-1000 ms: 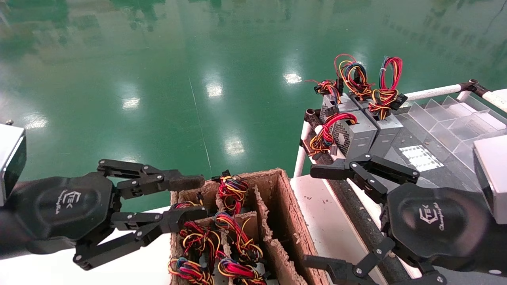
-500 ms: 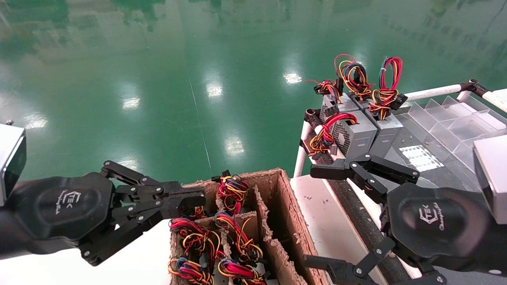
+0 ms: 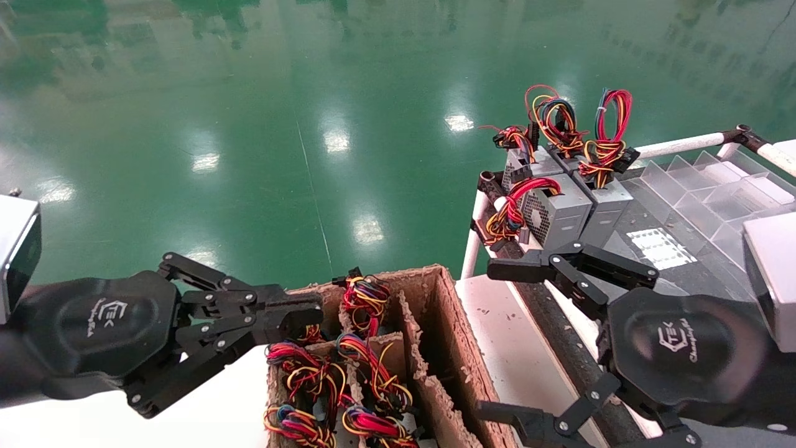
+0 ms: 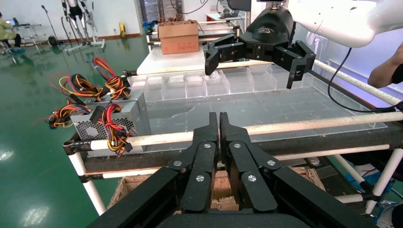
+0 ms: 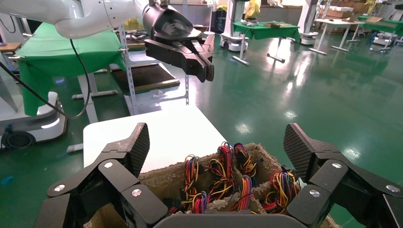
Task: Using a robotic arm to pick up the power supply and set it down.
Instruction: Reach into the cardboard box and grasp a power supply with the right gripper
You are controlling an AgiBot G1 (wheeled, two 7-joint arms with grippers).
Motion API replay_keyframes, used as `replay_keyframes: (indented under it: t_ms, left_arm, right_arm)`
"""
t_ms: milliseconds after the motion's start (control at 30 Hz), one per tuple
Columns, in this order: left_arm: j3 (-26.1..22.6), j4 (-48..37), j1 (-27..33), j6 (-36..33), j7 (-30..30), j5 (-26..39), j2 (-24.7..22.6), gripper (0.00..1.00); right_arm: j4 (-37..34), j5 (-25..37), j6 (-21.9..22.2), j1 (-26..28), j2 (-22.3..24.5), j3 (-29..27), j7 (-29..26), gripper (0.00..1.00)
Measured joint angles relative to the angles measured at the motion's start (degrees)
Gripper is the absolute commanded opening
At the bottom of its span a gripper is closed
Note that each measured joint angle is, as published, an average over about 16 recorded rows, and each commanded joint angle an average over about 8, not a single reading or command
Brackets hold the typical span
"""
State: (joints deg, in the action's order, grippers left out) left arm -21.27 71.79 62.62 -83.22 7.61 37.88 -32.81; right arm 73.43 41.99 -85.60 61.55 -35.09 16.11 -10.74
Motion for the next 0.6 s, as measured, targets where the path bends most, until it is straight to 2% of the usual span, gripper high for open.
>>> replay_keyframes:
  t_ms: [600]
  left_arm:
    - [0.00,-0.02,-0.01,0.01,-0.01,0.00,0.01,1.00]
  right_arm:
    - [-0.27,5.75,3.71,-0.64,-3.15,3.24,-0.83,1.00]
